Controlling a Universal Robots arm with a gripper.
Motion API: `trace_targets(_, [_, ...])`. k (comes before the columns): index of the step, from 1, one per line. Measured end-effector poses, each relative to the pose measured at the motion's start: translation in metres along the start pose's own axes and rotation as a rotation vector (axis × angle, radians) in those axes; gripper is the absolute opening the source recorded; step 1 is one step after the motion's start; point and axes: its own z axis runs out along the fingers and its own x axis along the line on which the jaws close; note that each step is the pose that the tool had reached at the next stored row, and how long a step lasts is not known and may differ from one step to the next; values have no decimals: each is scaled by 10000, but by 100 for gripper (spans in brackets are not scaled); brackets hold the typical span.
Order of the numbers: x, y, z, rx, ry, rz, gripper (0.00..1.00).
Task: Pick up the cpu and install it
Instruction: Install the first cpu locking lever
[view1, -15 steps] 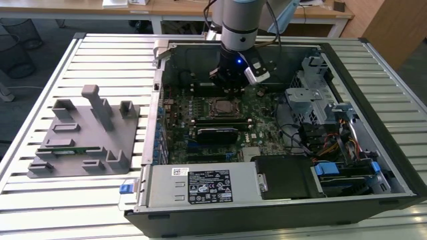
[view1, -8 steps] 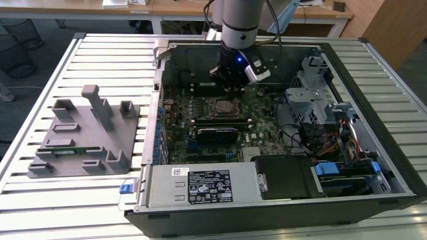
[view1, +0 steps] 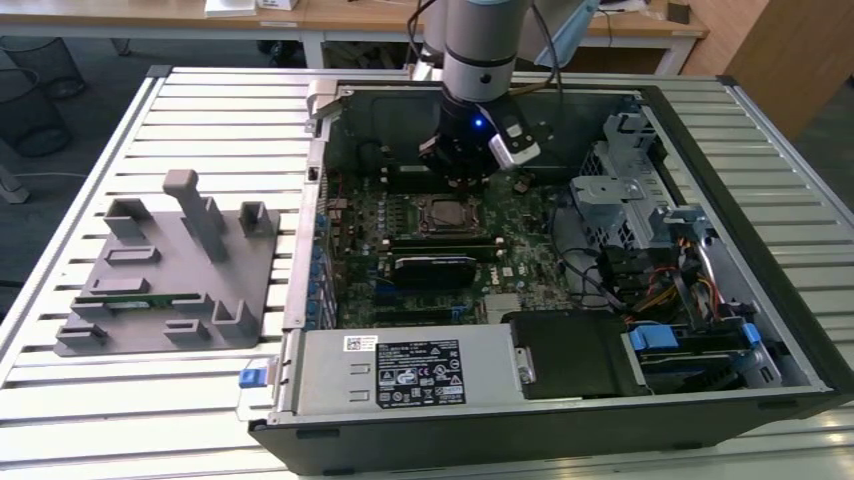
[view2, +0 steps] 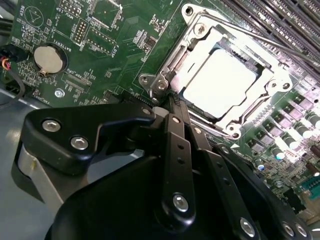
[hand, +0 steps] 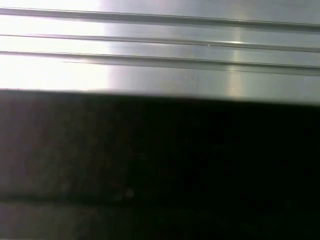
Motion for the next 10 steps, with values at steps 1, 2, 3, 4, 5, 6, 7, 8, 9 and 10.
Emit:
trace_targets(1, [-1, 1, 7, 14, 0, 0, 11])
trace_targets(2, [-1, 1, 13, 20, 0, -1, 11])
trace_targets(3, [-1, 1, 16, 20, -1, -1, 11])
trace_targets(4, [-1, 2, 18, 20, -2, 0, 11])
trace_targets(5, [-1, 2, 17, 19, -2, -1, 11])
trace_targets(6, [-1, 5, 17, 14, -1, -2, 11])
trace_targets(7, [-1, 8, 17, 0, -1, -3, 11])
trace_targets(8, [0, 9, 17, -26, -2, -5, 11])
trace_targets(9, [-1, 12, 18, -63, -3, -7, 11])
trace_targets(10, [-1, 14, 20, -104, -6, -8, 11])
